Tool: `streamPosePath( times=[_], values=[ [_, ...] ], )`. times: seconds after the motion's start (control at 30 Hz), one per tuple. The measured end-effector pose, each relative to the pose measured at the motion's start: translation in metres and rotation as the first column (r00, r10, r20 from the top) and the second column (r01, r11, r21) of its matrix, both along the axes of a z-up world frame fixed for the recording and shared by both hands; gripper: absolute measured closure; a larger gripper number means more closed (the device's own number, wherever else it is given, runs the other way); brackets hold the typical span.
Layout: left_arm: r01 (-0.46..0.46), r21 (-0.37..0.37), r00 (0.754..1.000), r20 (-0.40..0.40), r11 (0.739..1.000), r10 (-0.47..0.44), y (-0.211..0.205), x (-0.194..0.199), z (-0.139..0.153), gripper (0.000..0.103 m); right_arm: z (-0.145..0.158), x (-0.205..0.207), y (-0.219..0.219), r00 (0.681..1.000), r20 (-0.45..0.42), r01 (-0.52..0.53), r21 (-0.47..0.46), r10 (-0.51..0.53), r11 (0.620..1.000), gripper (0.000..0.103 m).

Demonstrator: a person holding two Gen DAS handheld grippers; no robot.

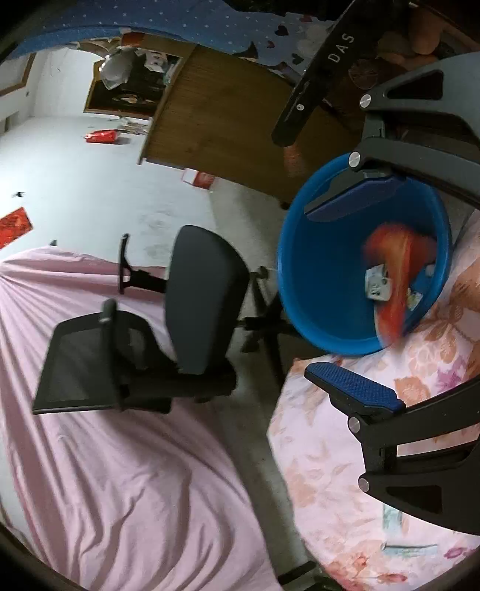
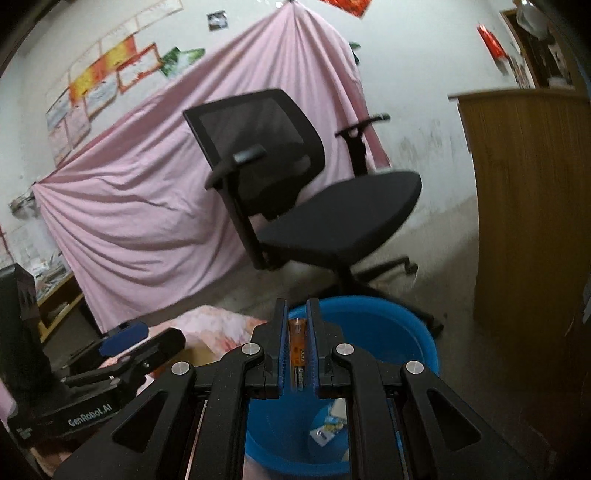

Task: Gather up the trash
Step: 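Carry the cup and battery over the blue basin and open both grippers, then bring both tools back over the bed toward the remaining paper strips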

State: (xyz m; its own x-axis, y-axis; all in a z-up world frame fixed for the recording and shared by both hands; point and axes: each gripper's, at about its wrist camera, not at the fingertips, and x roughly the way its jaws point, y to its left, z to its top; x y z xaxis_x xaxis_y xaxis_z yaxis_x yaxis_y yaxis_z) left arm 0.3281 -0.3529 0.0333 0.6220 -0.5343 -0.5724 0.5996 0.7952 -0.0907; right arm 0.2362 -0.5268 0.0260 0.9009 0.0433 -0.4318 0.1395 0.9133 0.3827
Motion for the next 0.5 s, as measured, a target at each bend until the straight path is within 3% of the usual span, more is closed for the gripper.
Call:
streamPosePath(
  times=[0.2,0.37,0.43,0.5],
  values=[
    [-0.008,0.001,0.998,-0.057,1.000,0.008,0.001,0.001,-0.013,0.029,-0.006,0.001,-0.006,1.000,-0.030,0.008,0.017,-0.007,1.000,0.093],
    [-0.046,-0.023,0.997,-0.057,0.999,0.044,0.014,0.000,-0.010,0.028,-0.007,0.003,-0.006,0.999,-0.042,0.008,0.010,-0.008,1.000,0.093],
    [-0.063,-0.041,0.996,-0.068,0.997,0.060,0.021,0.001,-0.008,0.028,-0.006,0.002,-0.005,0.999,-0.037,0.007,0.000,-0.007,1.000,0.090],
    [-0.082,-0.062,0.994,-0.083,0.995,0.076,0.030,0.002,-0.004,0.028,-0.004,0.002,-0.003,1.000,-0.026,0.004,-0.009,-0.004,1.000,0.080]
  ],
)
